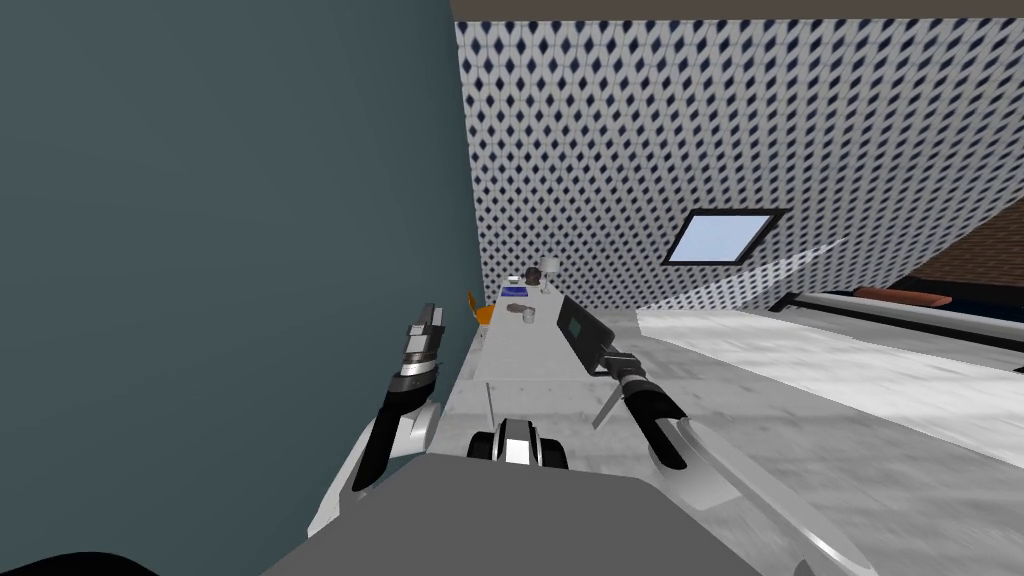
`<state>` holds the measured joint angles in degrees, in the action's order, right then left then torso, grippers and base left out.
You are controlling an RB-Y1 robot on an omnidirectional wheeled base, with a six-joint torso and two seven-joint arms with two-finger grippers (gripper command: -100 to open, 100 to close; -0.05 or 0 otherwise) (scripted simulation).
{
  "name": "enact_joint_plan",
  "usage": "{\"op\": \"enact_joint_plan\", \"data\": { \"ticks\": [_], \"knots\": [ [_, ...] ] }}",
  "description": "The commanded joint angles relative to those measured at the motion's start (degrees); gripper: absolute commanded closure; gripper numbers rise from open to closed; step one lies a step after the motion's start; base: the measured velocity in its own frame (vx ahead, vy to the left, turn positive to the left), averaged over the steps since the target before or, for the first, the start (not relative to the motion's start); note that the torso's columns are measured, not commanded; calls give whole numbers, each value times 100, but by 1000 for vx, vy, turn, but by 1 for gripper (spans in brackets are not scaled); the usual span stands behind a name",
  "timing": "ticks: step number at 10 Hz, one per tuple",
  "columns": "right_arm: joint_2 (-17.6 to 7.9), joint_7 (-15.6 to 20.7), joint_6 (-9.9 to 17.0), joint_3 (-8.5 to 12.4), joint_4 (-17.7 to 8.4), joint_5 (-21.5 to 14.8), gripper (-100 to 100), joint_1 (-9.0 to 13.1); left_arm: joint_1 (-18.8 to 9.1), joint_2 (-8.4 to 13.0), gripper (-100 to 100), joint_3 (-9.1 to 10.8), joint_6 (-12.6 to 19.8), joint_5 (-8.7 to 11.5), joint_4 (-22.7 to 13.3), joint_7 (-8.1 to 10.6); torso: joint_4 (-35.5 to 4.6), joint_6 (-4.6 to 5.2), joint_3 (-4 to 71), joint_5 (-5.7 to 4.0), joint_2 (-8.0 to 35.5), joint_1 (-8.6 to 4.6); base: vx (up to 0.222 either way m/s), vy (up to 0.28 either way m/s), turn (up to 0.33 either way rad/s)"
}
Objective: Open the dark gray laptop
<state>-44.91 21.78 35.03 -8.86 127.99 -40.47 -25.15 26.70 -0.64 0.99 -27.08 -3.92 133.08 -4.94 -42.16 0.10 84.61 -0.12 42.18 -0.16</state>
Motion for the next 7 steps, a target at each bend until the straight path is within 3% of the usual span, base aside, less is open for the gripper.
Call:
{"op": "enact_joint_plan", "data": {
  "ticks": [1,7],
  "knots": [
    [166,-241,-109,-11,-186,387,100,123,-1,0,0,0,0,0,0,0,6,-3,5,-7,-10,-27,-25,-114,58],
    [498,-724,-327,-33,-559,1161,100,368,0,1,0,1,0,0,0,0,42,8,12,-37,-29,-43,-24,-109,28]
  ]
}}
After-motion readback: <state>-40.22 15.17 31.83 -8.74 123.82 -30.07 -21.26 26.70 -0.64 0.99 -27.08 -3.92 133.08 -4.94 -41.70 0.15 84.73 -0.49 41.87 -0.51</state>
